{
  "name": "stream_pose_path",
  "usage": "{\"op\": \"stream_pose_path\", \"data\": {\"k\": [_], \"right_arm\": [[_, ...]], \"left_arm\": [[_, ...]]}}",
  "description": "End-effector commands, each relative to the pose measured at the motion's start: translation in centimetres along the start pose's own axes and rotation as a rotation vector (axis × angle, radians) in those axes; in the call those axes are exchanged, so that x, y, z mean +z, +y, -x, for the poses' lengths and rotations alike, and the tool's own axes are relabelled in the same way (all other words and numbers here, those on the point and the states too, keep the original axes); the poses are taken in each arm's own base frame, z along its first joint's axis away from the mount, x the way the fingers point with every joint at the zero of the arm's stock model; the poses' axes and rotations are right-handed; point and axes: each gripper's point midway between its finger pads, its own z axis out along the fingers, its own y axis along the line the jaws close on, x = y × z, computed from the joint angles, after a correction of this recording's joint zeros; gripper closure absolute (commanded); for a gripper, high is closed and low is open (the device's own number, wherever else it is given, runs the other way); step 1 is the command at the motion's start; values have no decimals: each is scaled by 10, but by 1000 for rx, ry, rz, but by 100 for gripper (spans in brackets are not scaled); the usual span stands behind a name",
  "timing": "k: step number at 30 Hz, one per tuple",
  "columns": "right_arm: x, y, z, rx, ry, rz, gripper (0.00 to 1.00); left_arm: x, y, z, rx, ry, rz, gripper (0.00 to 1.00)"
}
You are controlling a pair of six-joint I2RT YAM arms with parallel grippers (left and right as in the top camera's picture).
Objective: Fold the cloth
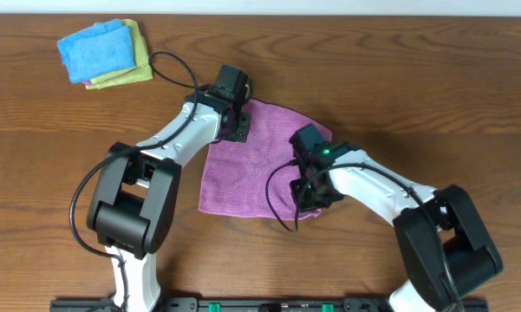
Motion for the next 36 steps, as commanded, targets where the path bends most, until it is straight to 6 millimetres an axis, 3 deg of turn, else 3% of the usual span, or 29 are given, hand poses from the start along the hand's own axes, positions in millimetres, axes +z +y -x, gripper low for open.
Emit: {"op": "stream_pose_path", "data": {"k": [1,16,20,24,29,32,36], "right_arm": [[16,2,-24,13,99,2,98],[13,20,-37,-4,164,108,98],[8,12,-24,9,103,53,99],[-16,3,6,16,-19,-3,98],[-67,2,46,11,-189,10,98],[-90,-6,58,26,-262,-19,98],[-102,-34,59,81,-286,-110,99]], "left_arm": [[5,4,-5,15,20,16,94],[4,9,-9,15,34,40,94],[4,9,-12,15,47,42,94],[4,9,-14,15,56,44,94],[4,10,-17,15,70,46,94],[4,10,-18,14,71,44,94],[2,3,-21,12,89,5,94]]}}
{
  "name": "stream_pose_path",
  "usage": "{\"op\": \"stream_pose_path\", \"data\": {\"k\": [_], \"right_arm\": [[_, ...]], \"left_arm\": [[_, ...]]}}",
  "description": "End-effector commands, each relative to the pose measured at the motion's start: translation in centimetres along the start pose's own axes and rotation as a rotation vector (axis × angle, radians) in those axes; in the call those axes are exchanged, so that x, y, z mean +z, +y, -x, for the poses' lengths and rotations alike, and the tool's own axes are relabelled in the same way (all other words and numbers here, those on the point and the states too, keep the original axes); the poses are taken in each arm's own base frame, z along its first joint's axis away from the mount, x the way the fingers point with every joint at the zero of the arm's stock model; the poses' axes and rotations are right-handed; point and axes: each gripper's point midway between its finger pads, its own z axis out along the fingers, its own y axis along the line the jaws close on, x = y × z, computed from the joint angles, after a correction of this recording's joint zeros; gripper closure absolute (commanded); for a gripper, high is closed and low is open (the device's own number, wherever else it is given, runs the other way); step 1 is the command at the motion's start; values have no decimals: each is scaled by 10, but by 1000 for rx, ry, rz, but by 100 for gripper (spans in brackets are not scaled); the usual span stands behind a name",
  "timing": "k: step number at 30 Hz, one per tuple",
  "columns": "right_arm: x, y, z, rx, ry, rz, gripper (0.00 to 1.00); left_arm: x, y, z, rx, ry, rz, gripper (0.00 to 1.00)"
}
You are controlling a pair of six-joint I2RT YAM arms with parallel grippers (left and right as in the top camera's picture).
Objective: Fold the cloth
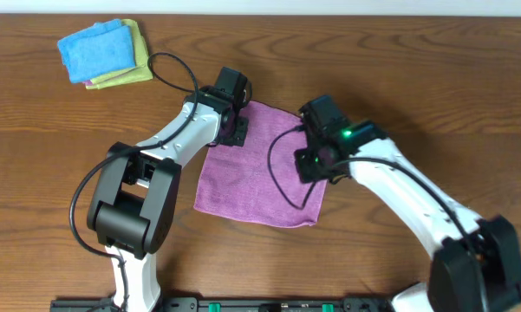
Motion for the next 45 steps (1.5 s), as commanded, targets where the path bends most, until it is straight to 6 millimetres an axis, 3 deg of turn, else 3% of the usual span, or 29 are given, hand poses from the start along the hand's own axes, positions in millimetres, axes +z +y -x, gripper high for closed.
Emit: {"op": "stream_pose_path", "data": {"k": [1,7,17,27,29,31,32,40,43,45], "right_arm": [[-7,-33,4,46,-12,-103,99],[-9,-84,8,155,-7,-101,98],[23,-73,-2,281,-42,295,99],[49,-70,-8,363,-57,381,98],[56,-71,-7,367,-52,385,91],[61,-72,-4,378,-58,386,76],[63,-74,-1,381,-69,387,75],[55,-95,15,451,-148,442,78],[58,-96,14,456,-139,438,98],[64,-97,11,463,-123,439,98]], "left_arm": [[2,-7,-6,14,32,-47,94],[-12,-34,-8,11,49,-182,94],[-22,-81,-21,73,73,-268,94],[-23,-99,-21,113,52,-283,94],[-23,-103,-22,121,53,-284,94],[-24,-104,-23,126,54,-283,94],[-24,-104,-23,126,55,-283,94],[-23,-103,-26,127,63,-273,94],[-23,-104,-26,130,65,-274,94],[-23,-106,-27,133,66,-275,94]]}}
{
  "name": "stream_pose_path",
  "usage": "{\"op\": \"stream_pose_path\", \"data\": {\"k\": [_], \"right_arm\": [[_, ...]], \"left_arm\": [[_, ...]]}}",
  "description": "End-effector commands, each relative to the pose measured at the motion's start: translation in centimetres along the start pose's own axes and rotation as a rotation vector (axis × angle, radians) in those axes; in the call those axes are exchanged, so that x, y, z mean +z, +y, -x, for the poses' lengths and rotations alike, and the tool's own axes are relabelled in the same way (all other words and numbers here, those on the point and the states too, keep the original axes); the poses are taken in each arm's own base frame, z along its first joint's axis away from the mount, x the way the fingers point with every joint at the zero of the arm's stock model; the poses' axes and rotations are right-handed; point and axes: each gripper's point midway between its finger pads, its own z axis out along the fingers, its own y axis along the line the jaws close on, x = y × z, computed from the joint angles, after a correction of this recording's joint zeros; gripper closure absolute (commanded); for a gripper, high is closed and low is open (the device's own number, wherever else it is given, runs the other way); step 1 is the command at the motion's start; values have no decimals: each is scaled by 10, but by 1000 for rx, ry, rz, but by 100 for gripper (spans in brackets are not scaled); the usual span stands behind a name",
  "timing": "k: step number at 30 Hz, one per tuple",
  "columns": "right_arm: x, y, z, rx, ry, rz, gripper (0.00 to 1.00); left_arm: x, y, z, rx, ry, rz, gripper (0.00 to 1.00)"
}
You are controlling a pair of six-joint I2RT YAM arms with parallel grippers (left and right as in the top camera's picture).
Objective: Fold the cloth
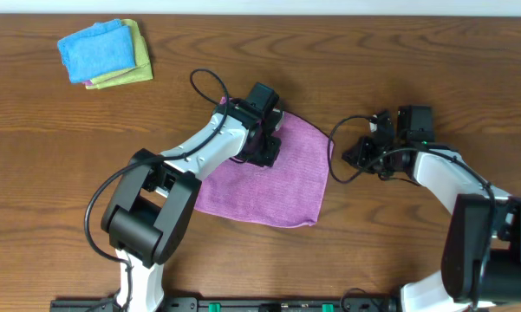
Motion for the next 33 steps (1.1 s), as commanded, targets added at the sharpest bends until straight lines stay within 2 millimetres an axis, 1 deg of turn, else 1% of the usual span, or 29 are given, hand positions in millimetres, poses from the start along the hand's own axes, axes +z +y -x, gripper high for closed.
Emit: {"op": "stream_pose_path", "data": {"k": [1,5,8,14,18,26,29,33], "right_arm": [[11,-5,-9,40,44,22,99],[25,-11,-17,61,86,35,98],[33,-13,-18,57,94,35,99],[39,-6,-9,43,56,49,98],[43,-1,-9,26,57,54,98],[69,0,-14,88,77,80,99],[77,2,-9,105,60,104,98],[77,9,7,81,-2,132,98]], "left_arm": [[-13,-10,10,9,-38,-14,94],[-12,-15,8,18,-35,-16,94],[-12,-18,7,25,-32,-18,94],[-11,-22,4,14,-21,-20,94],[-11,-25,3,6,-18,-37,94],[-11,-25,3,0,-16,-37,94],[-11,-25,2,-1,-13,-36,94],[-11,-24,1,-1,-9,-34,94]]}}
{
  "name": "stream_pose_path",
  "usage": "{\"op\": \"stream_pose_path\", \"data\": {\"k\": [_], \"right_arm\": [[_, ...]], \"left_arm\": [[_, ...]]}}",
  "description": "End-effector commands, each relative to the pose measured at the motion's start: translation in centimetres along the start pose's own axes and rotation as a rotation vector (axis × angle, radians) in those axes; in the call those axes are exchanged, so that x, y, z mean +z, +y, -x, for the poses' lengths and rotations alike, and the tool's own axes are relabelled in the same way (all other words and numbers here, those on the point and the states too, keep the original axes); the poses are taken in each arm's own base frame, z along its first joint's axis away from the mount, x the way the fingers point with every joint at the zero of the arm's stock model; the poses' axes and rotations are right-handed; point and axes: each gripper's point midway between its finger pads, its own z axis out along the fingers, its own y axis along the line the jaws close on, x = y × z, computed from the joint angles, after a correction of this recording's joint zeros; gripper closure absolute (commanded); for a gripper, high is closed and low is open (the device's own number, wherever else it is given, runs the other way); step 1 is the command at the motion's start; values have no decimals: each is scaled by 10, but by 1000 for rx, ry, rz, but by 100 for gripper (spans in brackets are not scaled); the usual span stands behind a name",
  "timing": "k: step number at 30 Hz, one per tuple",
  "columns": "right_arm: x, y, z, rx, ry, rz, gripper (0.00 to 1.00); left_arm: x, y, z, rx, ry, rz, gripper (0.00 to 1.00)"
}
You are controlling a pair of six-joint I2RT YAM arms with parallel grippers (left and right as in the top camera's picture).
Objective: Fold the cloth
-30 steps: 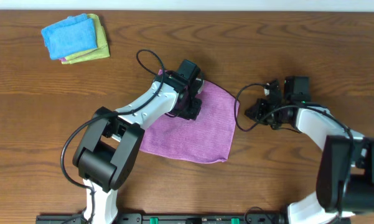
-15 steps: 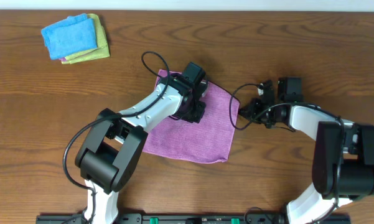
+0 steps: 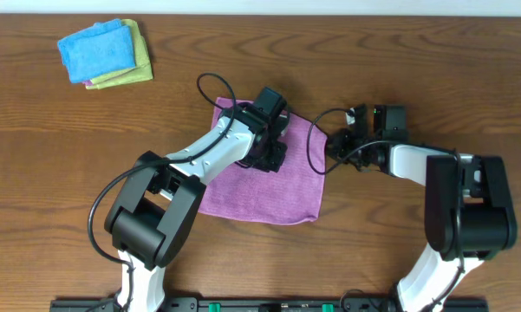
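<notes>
A purple cloth [image 3: 273,195] lies spread flat on the wooden table, roughly square, its top left corner near the left arm's cable. My left gripper [image 3: 271,156] sits low over the upper middle of the cloth; its fingers are hidden under the wrist, so open or shut is unclear. My right gripper [image 3: 334,146] points left at the cloth's upper right edge, right beside the corner. Whether it touches or holds the cloth is too small to tell.
A stack of folded cloths [image 3: 104,52], blue on top of yellow and pink, rests at the far left back of the table. Black cables loop off both wrists over the table. Both arm bases stand at the front edge.
My right gripper has moved left from bare table to the cloth's upper right edge. The left gripper has shifted slightly right and forward on the cloth. The cloth lies much as before.
First my left gripper was at the cloth's top left corner and the right one at its bunched lower right corner. Then the cloth lay flatter with the right gripper at its right edge. Later the left gripper was over the cloth's middle, the right off it, now back at the edge.
</notes>
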Motion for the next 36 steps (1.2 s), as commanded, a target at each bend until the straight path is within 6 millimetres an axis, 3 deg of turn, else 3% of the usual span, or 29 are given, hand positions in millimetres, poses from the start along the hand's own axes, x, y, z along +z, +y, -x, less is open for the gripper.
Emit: {"op": "stream_pose_path", "data": {"k": [1,2,3,4,5,6,7,13,22,28,32,36], "right_arm": [[10,-24,-5,61,-12,-82,99],[10,-22,-2,60,-26,-74,98],[10,-20,2,55,-38,-67,89],[10,-18,6,41,-54,-58,63],[10,-15,10,34,-69,-50,55],[10,-12,15,29,-88,-38,34],[9,-9,21,26,-108,-26,28],[4,12,50,-17,-222,50,19],[-2,8,63,-27,-274,36,5],[-7,8,67,19,-278,65,2],[-20,3,81,27,-308,76,2],[-28,12,80,20,-266,163,13]], "left_arm": [[-14,-8,10,2,-40,-15,94],[-14,-7,10,2,-40,-14,94],[-14,-7,10,2,-40,-12,94],[-14,-7,10,3,-41,-12,94],[-13,-7,10,2,-40,-11,94],[-13,-7,10,2,-38,-11,94],[-13,-6,10,1,-37,-11,94],[-12,-6,9,1,-35,-10,94],[-7,-4,0,0,-13,0,94],[-6,-3,-1,-1,-10,1,94],[-6,-3,-1,-1,-10,1,94],[-6,-3,-1,3,-10,1,94]]}}
